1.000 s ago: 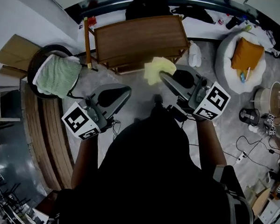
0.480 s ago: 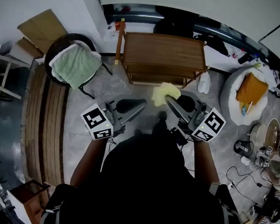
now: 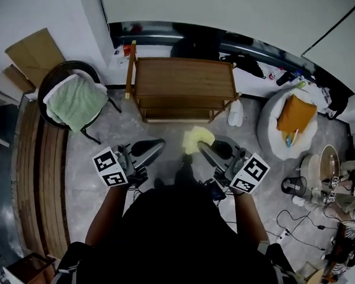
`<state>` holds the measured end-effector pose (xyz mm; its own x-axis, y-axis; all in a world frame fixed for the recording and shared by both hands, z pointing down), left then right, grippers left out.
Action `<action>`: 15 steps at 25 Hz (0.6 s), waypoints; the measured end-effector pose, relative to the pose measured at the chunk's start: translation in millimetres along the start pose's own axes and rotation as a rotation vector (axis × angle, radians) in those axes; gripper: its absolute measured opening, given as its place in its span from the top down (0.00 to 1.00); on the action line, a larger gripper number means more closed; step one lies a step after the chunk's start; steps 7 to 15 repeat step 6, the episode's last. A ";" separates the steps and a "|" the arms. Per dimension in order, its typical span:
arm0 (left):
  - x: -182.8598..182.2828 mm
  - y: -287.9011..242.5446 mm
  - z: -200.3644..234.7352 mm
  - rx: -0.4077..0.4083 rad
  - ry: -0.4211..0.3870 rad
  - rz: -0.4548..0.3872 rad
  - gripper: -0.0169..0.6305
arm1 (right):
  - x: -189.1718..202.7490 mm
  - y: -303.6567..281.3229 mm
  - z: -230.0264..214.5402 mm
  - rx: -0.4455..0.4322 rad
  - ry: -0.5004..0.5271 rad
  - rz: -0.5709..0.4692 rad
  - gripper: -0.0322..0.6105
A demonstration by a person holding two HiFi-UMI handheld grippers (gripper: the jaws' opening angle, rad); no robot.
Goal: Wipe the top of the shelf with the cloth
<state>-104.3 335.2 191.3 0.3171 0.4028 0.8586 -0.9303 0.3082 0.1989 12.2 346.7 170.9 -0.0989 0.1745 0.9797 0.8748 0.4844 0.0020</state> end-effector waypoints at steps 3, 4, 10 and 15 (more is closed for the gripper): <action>4.7 1.0 2.9 0.001 -0.029 0.041 0.96 | -1.2 7.2 -0.4 0.047 0.013 0.005 0.88; 4.7 3.2 6.1 -0.008 -0.043 0.051 0.96 | -2.0 9.8 -2.2 0.069 0.019 0.004 0.88; 3.2 8.5 14.7 -0.033 -0.069 0.065 0.96 | -3.8 15.4 -6.2 0.112 0.029 -0.001 0.88; 3.2 8.5 14.7 -0.033 -0.069 0.065 0.96 | -3.8 15.4 -6.2 0.112 0.029 -0.001 0.88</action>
Point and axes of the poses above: the fingertips, and each gripper's own axes: y backward along the fingers, z to its left, x out of its underside, the point moved 1 cm from there along y, backward along the fingers, and after that the axes turned 5 degrees about -x, right-handed, at the moved point
